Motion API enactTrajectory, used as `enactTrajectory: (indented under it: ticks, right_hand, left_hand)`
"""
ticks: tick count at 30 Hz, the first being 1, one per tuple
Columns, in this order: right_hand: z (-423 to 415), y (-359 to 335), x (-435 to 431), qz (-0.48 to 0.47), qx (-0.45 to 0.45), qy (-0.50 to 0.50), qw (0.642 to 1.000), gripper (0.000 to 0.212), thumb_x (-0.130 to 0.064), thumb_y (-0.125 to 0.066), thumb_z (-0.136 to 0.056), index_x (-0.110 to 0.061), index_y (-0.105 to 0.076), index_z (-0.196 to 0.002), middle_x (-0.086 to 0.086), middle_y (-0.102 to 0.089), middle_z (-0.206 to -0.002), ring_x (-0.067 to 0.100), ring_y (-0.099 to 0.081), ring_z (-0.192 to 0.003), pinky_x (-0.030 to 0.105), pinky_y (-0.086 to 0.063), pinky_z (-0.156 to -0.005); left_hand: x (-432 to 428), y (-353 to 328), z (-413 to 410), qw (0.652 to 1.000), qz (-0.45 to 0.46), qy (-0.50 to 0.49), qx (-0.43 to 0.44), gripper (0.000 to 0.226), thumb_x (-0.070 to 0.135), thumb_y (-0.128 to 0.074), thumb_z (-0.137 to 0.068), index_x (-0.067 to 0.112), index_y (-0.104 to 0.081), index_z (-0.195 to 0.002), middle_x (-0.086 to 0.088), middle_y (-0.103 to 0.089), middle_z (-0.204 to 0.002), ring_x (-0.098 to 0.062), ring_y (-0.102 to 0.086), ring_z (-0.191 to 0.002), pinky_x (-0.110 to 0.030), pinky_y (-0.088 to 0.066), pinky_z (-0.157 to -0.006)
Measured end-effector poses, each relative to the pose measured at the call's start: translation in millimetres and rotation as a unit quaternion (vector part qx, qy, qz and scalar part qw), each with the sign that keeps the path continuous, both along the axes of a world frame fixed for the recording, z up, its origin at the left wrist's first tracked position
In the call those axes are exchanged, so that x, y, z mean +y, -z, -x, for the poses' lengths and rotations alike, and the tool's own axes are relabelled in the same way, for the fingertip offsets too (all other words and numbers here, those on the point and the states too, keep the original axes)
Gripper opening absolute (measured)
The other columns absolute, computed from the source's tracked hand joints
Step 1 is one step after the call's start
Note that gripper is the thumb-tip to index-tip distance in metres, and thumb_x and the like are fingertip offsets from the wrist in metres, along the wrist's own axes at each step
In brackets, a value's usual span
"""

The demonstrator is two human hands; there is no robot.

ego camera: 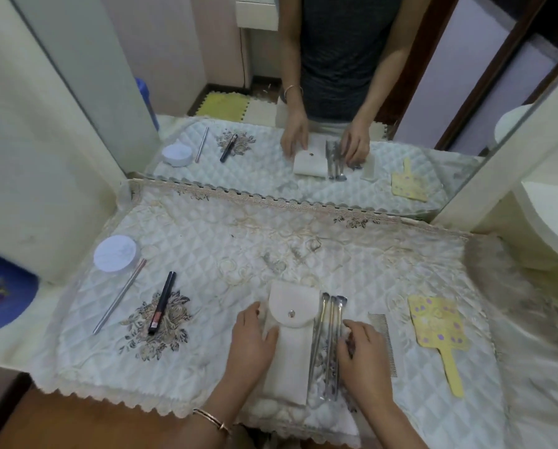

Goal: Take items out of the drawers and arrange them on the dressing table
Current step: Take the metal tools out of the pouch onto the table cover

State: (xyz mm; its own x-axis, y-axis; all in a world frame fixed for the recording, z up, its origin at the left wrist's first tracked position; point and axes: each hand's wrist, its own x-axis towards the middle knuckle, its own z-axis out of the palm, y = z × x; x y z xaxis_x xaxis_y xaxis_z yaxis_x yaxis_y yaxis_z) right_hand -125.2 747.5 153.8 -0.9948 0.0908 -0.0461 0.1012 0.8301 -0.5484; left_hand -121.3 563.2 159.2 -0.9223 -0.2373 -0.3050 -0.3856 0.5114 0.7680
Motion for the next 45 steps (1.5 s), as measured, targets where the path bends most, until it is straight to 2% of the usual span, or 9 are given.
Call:
enactTrajectory:
  ticks: [6,12,17,23,30,33,36,40,45]
  right_hand:
    - [27,-28,-69,0.024,0.013,-0.107,0.994,0.046,-0.033,-0.038,-0.08,-0.01,-0.064,-0.109,0.009,-0.067,-0.106,0.029,-0.057,-0.102,0.032,-0.041,-0.089]
    - [38,-34,-187,0.142,-0.073,-0.187,0.969,0.025,-0.015,-0.054,-0.089,-0.011,-0.063,-0.112,0.003,-0.066,-0.107,0.008,-0.055,-0.092,0.006,-0.036,-0.076]
    - [49,-23,-261,0.23,-0.173,-0.06,0.956,0.023,-0.018,-0.06,-0.086,-0.009,-0.062,-0.107,0.003,-0.064,-0.089,0.007,-0.057,-0.07,0.0,-0.042,-0.057]
    - [62,-13,-281,0.35,-0.207,0.14,0.903,0.021,-0.017,-0.07,-0.078,-0.002,-0.065,-0.09,0.021,-0.071,-0.087,0.034,-0.069,-0.077,0.046,-0.057,-0.079]
    - [84,-60,-225,0.496,-0.072,0.265,0.823,0.011,-0.007,-0.065,-0.082,-0.008,-0.059,-0.073,0.007,-0.06,-0.07,0.016,-0.056,-0.062,0.015,-0.051,-0.051]
    - [85,-80,-185,0.388,-0.064,0.206,0.896,0.008,-0.008,-0.067,-0.08,-0.01,-0.06,-0.077,0.003,-0.06,-0.069,0.015,-0.059,-0.065,0.014,-0.052,-0.054]
    - [61,-65,-169,0.175,-0.122,0.138,0.967,0.014,-0.015,-0.071,-0.077,-0.01,-0.061,-0.084,0.0,-0.059,-0.07,0.016,-0.058,-0.067,0.006,-0.043,-0.055]
    - [33,-30,-170,0.044,-0.144,0.077,0.986,0.018,-0.022,-0.065,-0.081,-0.009,-0.061,-0.093,0.007,-0.068,-0.08,0.023,-0.064,-0.082,0.027,-0.049,-0.069]
    - [23,-10,-173,0.019,-0.15,0.028,0.988,0.01,-0.023,-0.057,-0.084,-0.016,-0.054,-0.091,0.004,-0.056,-0.068,0.031,-0.063,-0.083,0.03,-0.037,-0.053]
  left_hand:
    - [-99,-6,-16,0.986,0.119,-0.114,0.035,0.03,0.013,-0.056,-0.086,0.01,-0.057,-0.116,-0.006,-0.049,-0.115,-0.028,-0.046,-0.116,-0.041,-0.038,-0.103]
    - [-179,-2,1,0.983,0.168,-0.057,-0.05,0.03,0.037,-0.062,-0.082,0.012,-0.052,-0.095,-0.009,-0.057,-0.096,-0.028,-0.053,-0.094,-0.035,-0.041,-0.075]
    - [-195,-3,15,0.985,0.159,0.052,-0.049,0.014,0.028,-0.055,-0.087,0.015,-0.05,-0.092,-0.007,-0.06,-0.099,-0.024,-0.058,-0.094,-0.031,-0.042,-0.074]
    - [-210,-4,15,0.985,0.127,0.116,0.013,0.017,0.025,-0.054,-0.088,0.013,-0.058,-0.098,-0.003,-0.058,-0.091,-0.021,-0.057,-0.091,-0.029,-0.04,-0.072]
    - [-209,-14,16,0.987,0.061,0.143,0.03,0.02,0.021,-0.061,-0.085,0.01,-0.065,-0.101,-0.002,-0.063,-0.09,-0.016,-0.06,-0.087,-0.023,-0.045,-0.073]
    - [-192,-12,15,0.996,-0.018,0.091,0.001,0.016,0.019,-0.067,-0.081,0.011,-0.066,-0.096,0.013,-0.057,-0.071,-0.008,-0.061,-0.074,-0.007,-0.043,-0.062]
    - [-159,-10,23,0.992,-0.049,0.112,-0.028,0.018,0.023,-0.069,-0.08,0.011,-0.065,-0.094,0.012,-0.054,-0.069,-0.008,-0.057,-0.072,-0.009,-0.041,-0.061]
    - [-126,0,25,0.991,-0.044,0.114,-0.059,0.015,0.026,-0.07,-0.079,0.015,-0.059,-0.081,0.002,-0.061,-0.074,-0.006,-0.054,-0.064,-0.011,-0.04,-0.054]
    - [-112,5,18,0.989,0.011,0.127,-0.074,0.021,0.03,-0.066,-0.081,0.017,-0.05,-0.083,0.004,-0.054,-0.077,-0.012,-0.055,-0.072,-0.022,-0.043,-0.062]
